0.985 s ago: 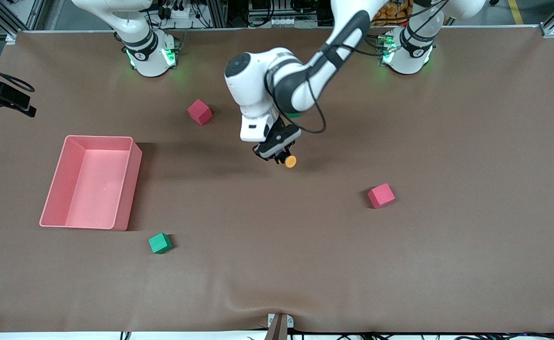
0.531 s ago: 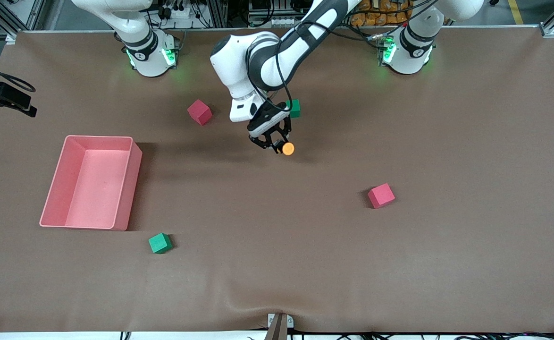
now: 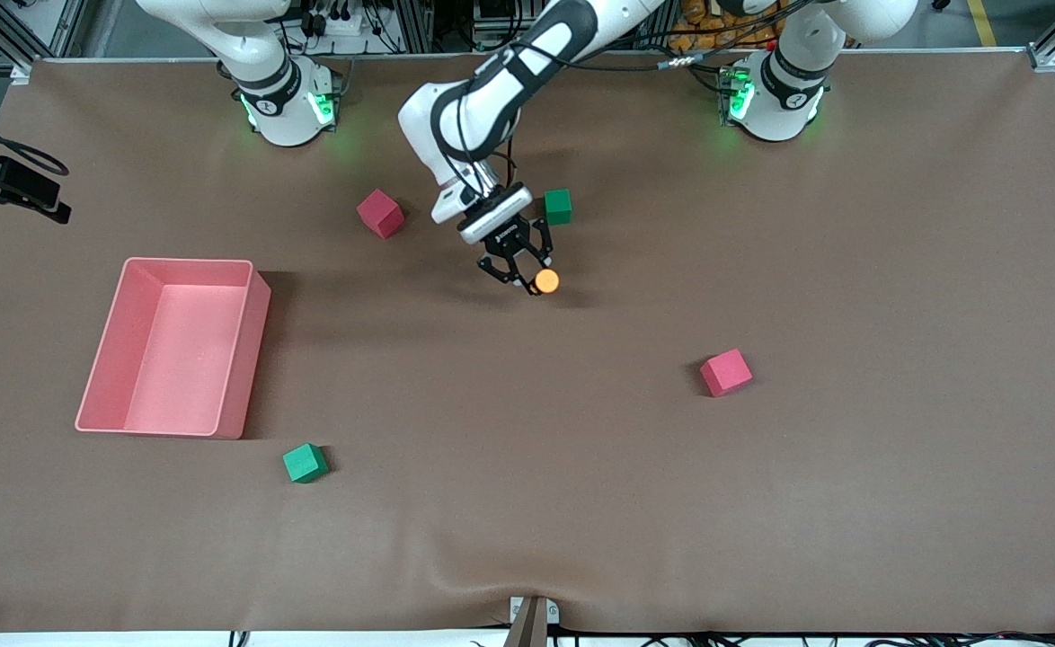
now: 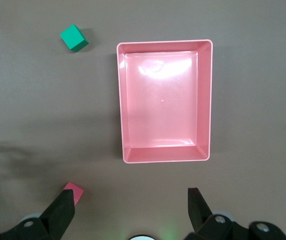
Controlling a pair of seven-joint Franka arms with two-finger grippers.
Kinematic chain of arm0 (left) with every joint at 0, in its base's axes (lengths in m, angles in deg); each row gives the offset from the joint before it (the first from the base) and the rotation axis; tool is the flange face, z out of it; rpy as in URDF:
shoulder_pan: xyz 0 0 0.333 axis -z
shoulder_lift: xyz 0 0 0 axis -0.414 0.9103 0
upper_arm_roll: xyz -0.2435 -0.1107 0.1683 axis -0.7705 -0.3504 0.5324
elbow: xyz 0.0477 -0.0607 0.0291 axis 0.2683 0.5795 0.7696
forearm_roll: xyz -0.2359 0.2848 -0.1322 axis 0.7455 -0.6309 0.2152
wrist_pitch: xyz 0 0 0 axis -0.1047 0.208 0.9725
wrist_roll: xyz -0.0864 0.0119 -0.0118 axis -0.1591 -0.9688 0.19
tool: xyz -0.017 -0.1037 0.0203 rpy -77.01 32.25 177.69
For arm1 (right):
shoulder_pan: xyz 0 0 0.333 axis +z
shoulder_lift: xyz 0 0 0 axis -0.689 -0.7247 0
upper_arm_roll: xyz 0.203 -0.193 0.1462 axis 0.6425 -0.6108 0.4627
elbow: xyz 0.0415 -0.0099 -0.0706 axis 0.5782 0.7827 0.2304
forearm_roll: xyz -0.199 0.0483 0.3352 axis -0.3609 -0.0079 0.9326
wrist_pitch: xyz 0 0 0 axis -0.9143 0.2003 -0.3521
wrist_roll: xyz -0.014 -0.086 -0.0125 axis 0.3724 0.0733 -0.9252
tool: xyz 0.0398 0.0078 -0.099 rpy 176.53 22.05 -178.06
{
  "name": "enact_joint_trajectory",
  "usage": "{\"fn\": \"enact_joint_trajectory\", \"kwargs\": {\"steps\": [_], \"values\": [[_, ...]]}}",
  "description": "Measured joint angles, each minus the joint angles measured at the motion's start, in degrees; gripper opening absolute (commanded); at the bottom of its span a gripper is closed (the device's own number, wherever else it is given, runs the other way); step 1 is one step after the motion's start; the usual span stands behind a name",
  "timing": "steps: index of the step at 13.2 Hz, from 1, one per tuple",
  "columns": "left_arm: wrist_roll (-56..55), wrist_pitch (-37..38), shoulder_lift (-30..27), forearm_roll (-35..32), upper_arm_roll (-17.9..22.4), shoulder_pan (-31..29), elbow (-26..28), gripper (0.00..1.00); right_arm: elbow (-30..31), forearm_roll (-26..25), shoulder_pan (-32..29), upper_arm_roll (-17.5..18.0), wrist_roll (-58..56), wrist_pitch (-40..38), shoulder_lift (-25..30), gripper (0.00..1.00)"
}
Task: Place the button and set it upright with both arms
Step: 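Lift and turn the button upright with the left gripper, then lower the button onto the table and open the left gripper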
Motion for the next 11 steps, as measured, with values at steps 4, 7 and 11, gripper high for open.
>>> {"fn": "enact_joint_trajectory", "kwargs": {"steps": [4, 7, 11], "values": [[-10.5, 0.7, 5.5, -9.4, 0.0, 3.1, 0.1, 0.0, 0.0, 0.0, 0.0, 0.0, 0.0, 0.0, 0.0, 1.0], [-14.8, 1.0, 7.6, -12.7, 0.1, 4.0, 0.1, 0.0, 0.0, 0.0, 0.0, 0.0, 0.0, 0.2, 0.0, 1.0], [-16.0, 2.0, 10.8, -15.8, 0.8, 4.0, 0.2, 0.0, 0.0, 0.0, 0.0, 0.0, 0.0, 0.2, 0.0, 1.0]]}}
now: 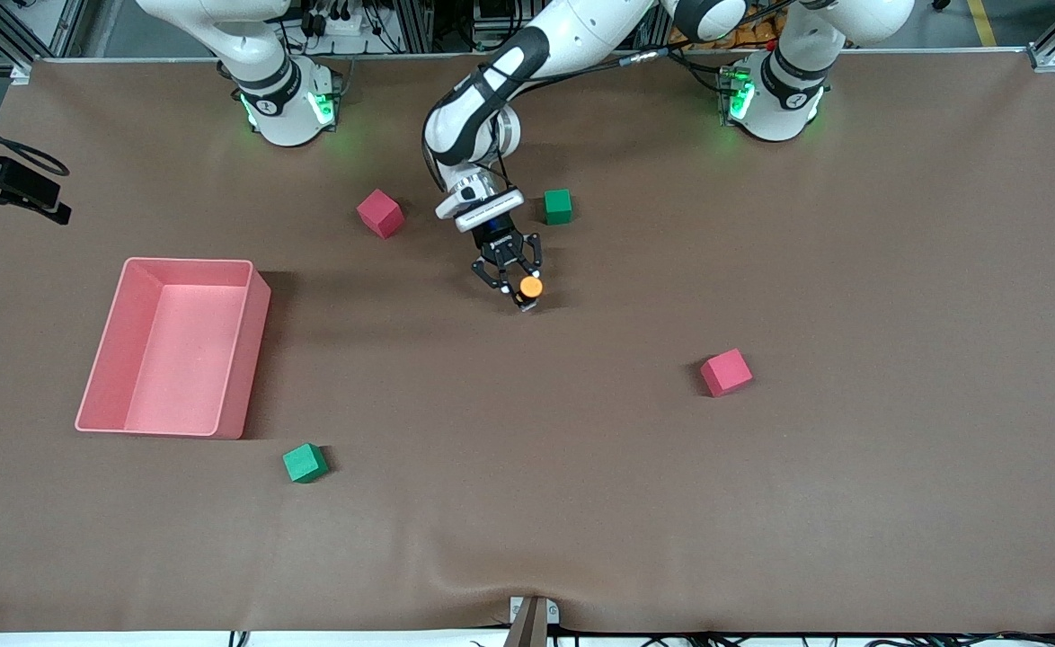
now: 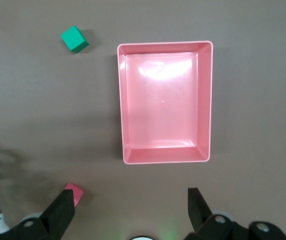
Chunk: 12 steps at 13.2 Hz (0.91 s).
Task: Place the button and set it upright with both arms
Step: 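Lower the button onto the table and open the left gripper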
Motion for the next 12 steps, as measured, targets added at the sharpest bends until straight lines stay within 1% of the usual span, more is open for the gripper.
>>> {"fn": "enact_joint_trajectory", "kwargs": {"steps": [3, 12], "values": [[0.0, 0.0, 1.2, -0.7, 0.8, 0.0, 0.0, 0.0, 0.0, 0.0, 0.0, 0.0, 0.0, 0.1, 0.0, 1.0], [1.5, 0.0, 2.7, -1.7, 0.8, 0.0, 0.0, 0.0, 0.0, 0.0, 0.0, 0.0, 0.0, 1.0, 0.0, 1.0]]}}
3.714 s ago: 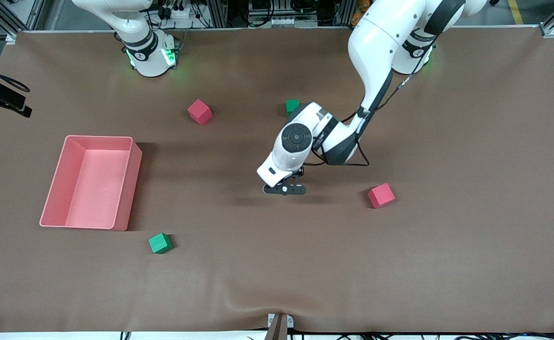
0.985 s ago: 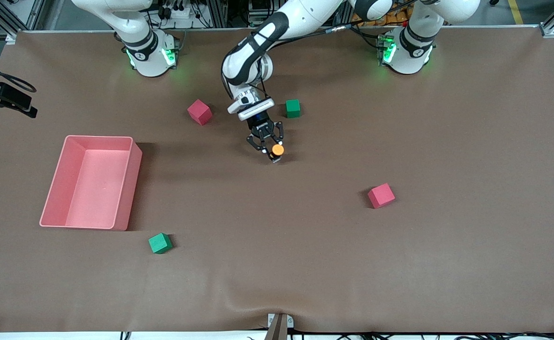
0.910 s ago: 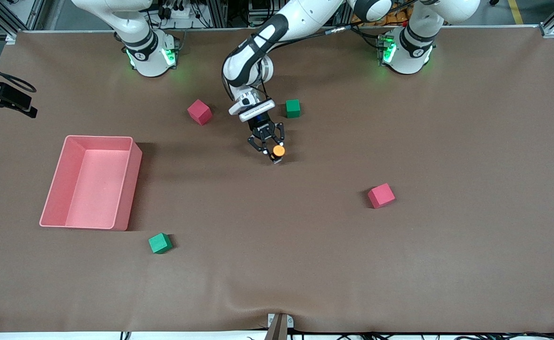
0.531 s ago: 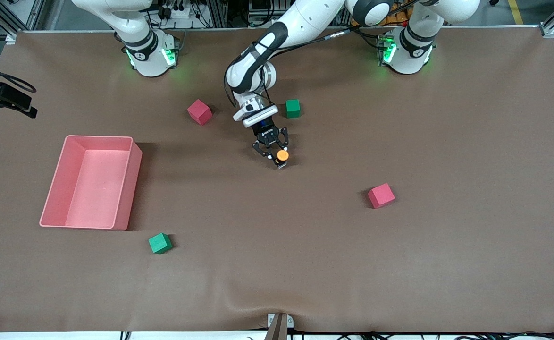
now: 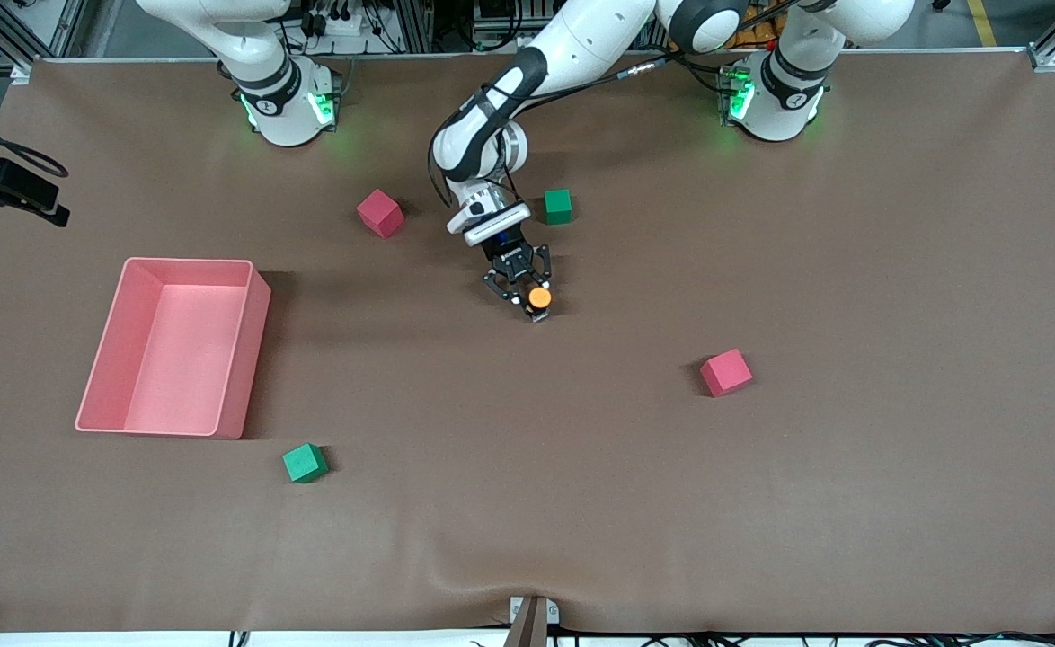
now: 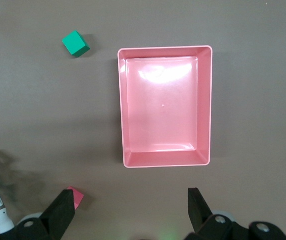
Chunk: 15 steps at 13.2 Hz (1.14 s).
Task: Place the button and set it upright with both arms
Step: 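Lower the button onto the table and open the left gripper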
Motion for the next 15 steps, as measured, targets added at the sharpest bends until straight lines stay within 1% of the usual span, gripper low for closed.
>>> {"fn": "enact_joint_trajectory", "kwargs": {"steps": [5, 6, 7, 8, 9, 10, 15], "values": [[0.1, 0.3, 0.9, -0.3, 0.2, 0.1, 0.0, 0.0, 0.0, 0.0, 0.0, -0.1, 0.0, 0.1, 0.0, 1.0], [0.1, 0.3, 0.9, -0.3, 0.2, 0.1, 0.0, 0.19, 0.0, 0.0, -0.1, -0.1, 0.0, 0.2, 0.0, 1.0], [0.1, 0.3, 0.9, -0.3, 0.2, 0.1, 0.0, 0.48, 0.0, 0.0, -0.1, -0.1, 0.0, 0.2, 0.0, 1.0], [0.1, 0.3, 0.9, -0.3, 0.2, 0.1, 0.0, 0.84, 0.0, 0.0, -0.1, -0.1, 0.0, 0.2, 0.0, 1.0], [0.1, 0.3, 0.9, -0.3, 0.2, 0.1, 0.0, 0.97, 0.0, 0.0, -0.1, -0.1, 0.0, 0.2, 0.0, 1.0], [0.4, 0.3, 0.9, -0.3, 0.2, 0.1, 0.0, 1.0, 0.0, 0.0, -0.1, -0.1, 0.0, 0.2, 0.0, 1.0], [1.8, 0.3, 0.9, -0.3, 0.3, 0.1, -0.4, 1.0, 0.0, 0.0, -0.1, -0.2, 0.0, 1.2, 0.0, 1.0]]}}
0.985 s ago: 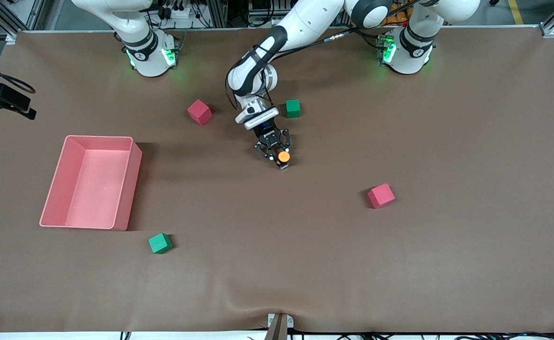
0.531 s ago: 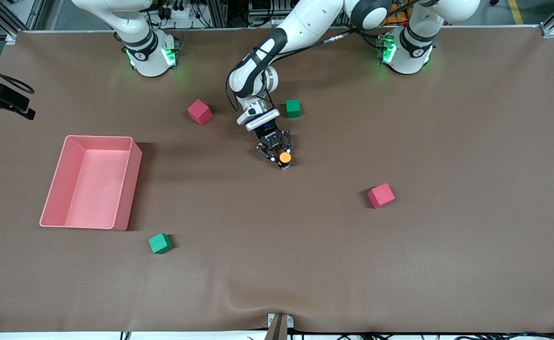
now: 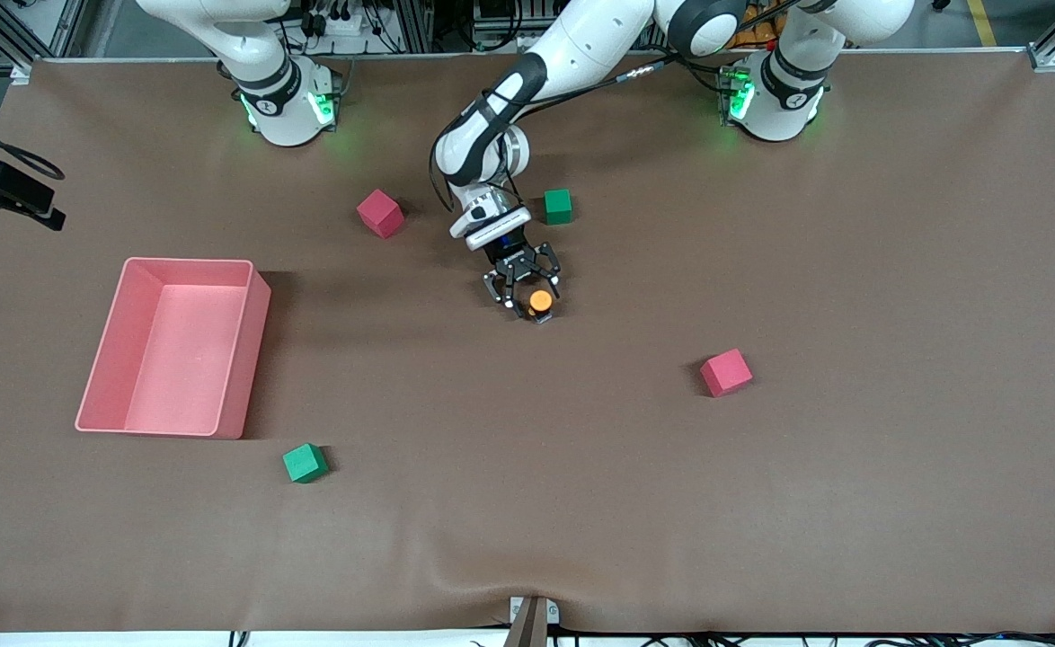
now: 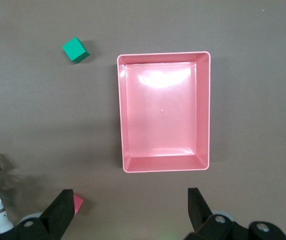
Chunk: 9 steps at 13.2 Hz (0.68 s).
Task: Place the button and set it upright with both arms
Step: 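Lower the button onto the table and open the left gripper, then raise the left gripper away from the upright button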
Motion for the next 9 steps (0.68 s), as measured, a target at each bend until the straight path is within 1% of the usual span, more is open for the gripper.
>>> {"fn": "enact_joint_trajectory", "kwargs": {"steps": [5, 9], "values": [[0.0, 0.0, -0.5, 1.3, -0.8, 0.2, -0.8, 1.0, 0.0, 0.0, 0.0, 0.0, 0.0, 0.1, 0.0, 1.0], [1.0, 1.4, -4.1, 5.9, -4.0, 0.6, -1.4, 1.0, 0.0, 0.0, 0.0, 0.0, 0.0, 0.2, 0.0, 1.0]]}}
